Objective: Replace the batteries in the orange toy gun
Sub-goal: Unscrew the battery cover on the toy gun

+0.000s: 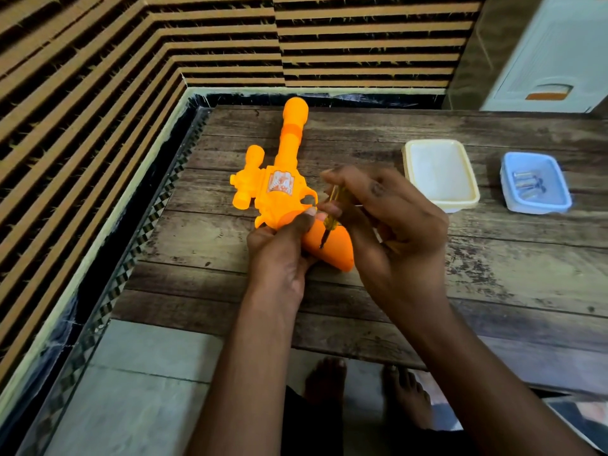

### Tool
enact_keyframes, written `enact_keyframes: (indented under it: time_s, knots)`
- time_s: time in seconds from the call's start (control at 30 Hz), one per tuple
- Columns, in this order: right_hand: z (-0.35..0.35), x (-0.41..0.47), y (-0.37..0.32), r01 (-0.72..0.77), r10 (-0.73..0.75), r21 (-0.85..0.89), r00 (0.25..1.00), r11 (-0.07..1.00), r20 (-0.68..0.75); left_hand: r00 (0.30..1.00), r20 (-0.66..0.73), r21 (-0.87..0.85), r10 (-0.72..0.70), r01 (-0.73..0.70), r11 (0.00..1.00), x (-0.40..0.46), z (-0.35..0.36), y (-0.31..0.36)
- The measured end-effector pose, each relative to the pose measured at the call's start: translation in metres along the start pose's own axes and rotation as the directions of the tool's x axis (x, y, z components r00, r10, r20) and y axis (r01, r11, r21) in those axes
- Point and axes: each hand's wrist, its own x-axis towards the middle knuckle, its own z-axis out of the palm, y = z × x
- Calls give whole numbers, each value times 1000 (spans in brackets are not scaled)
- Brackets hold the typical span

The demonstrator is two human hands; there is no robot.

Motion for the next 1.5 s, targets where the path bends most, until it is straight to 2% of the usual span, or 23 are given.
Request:
enact_keyframes:
  time_s: [0.13,0.37,0.57,0.67,0.77,1.0,1.2,1.33,1.5]
  knots:
    - [-2,-1,1,18,-21,-61,999,998,-42,1000,20,-14,-18,19,1000,-2,0,1]
    - [-5,-2,3,15,-19,-45,996,999,-92,999,23,-15,-29,29,999,-2,1,2]
    - [-7,-5,21,84,-110,-222,988,971,-109,1000,-30,24,-7,8,1000,-1,2,3]
    - [-2,-5,41,130,-153,-280,986,951,-61,995,-65,83,72,-66,994,1,-1,2]
    - [2,-5,62,161,-167,-352,986,922,12,996,-57,41,70,-67,997,2,-5,3]
    - [12,-5,96,108,-33,-386,980,916,196,997,-40,17,64,-63,998,0,-10,5]
    - [14,-6,101,157,29,-401,907,902,420,997,-68,16,48,-47,999,3,-12,5]
    - [11,-8,95,157,50,-390,880,908,472,997,-64,-1,41,-42,999,5,-13,5]
    - [11,-8,95,78,130,-390,867,918,481,997,-67,11,41,-40,999,6,-13,3]
